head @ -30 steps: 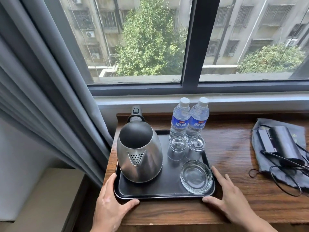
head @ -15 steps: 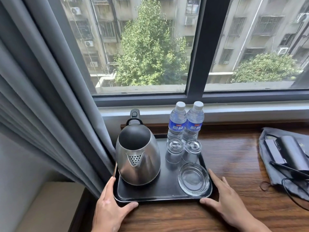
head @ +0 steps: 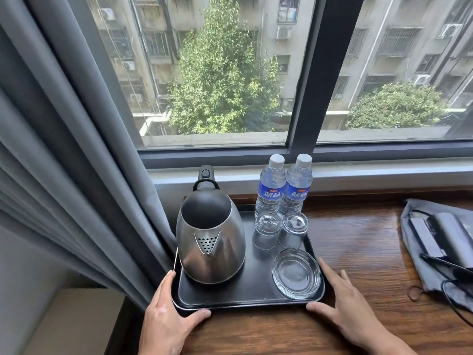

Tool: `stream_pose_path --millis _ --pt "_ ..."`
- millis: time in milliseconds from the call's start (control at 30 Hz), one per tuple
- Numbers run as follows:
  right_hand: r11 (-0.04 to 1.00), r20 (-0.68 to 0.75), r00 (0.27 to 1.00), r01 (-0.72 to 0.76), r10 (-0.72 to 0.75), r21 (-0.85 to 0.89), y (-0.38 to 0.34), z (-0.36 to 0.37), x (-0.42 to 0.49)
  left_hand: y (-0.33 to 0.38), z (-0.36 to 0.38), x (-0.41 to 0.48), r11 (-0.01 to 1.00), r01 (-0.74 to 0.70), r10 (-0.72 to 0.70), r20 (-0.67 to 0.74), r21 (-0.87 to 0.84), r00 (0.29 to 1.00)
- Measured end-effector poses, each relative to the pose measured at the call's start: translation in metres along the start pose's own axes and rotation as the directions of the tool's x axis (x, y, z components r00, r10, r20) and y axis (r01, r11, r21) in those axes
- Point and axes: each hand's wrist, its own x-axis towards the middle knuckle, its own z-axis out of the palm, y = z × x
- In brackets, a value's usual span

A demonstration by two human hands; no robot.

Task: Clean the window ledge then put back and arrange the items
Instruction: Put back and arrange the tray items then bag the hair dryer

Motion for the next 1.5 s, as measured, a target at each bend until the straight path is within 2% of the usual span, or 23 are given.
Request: stream_pose_path --millis 600,900,1133,1367,1500 --pt "1.0 0.0 1.0 0.01 -0.01 0.001 0.002 0.002 0.0 0.003 -0.002 0.005 0.998 0.035 -0.035 0.005 -0.045 0.999" --pt "1.0 0.002 1.0 0.025 -0.025 -0.016 0.008 0.004 0.001 0.004 -0.003 0.001 1.0 0.022 -0.022 0.014 -0.017 1.0" --pt "0.999 0.002 1.0 0.005 -0.005 -0.045 0.002 0.0 0.002 0.0 -0.003 0.0 0.998 0.005 -0.006 0.012 0.07 1.0" --pt "0.985 0.003 0.992 0.125 -0.125 -0.115 -0.008 -0.011 -0.009 0.016 -0.01 -0.009 0.985 0.007 -0.009 0.014 0.172 1.0" --pt "0.971 0.044 0.976 0.218 -0.215 -0.1 0.012 -0.032 -0.019 0.04 -0.004 -0.038 0.977 0.045 -0.019 -0.125 0.207 0.992"
